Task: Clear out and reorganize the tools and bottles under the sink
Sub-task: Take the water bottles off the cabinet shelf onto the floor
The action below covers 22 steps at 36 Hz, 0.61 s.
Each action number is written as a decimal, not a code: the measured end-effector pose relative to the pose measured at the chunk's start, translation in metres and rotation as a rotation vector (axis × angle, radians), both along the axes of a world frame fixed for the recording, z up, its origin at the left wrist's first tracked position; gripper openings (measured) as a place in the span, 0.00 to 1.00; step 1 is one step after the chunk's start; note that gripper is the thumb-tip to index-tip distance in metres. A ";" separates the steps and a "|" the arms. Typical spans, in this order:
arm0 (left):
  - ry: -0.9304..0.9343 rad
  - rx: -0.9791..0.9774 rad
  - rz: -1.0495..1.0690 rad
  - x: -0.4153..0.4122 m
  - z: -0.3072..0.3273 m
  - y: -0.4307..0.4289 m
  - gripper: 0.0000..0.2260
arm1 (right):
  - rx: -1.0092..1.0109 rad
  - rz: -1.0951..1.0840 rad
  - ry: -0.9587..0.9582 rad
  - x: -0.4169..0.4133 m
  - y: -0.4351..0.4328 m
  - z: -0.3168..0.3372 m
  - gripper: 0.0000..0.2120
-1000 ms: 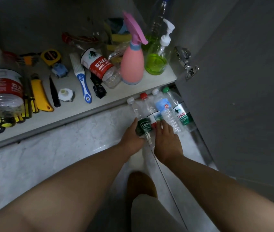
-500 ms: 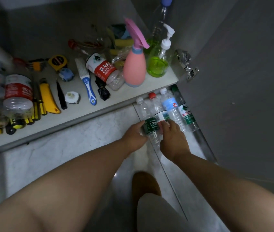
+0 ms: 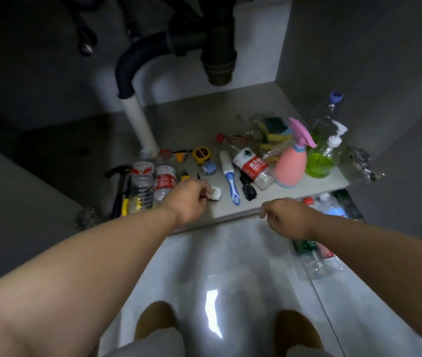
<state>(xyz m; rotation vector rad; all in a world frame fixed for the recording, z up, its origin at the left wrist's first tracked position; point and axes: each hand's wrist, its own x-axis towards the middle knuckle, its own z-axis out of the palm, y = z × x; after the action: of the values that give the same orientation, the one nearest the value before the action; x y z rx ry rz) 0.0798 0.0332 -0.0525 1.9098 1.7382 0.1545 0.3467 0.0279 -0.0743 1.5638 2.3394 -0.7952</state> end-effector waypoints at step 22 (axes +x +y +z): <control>-0.350 -0.112 0.945 -0.131 -0.073 0.020 0.26 | -0.181 -0.536 0.333 -0.262 0.079 -0.038 0.46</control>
<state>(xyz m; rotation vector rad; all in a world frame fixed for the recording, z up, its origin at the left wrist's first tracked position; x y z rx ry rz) -0.0514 0.0534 -0.1251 0.7830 2.1746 0.6663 0.0852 0.1066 -0.1126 2.1404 1.9703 -1.4354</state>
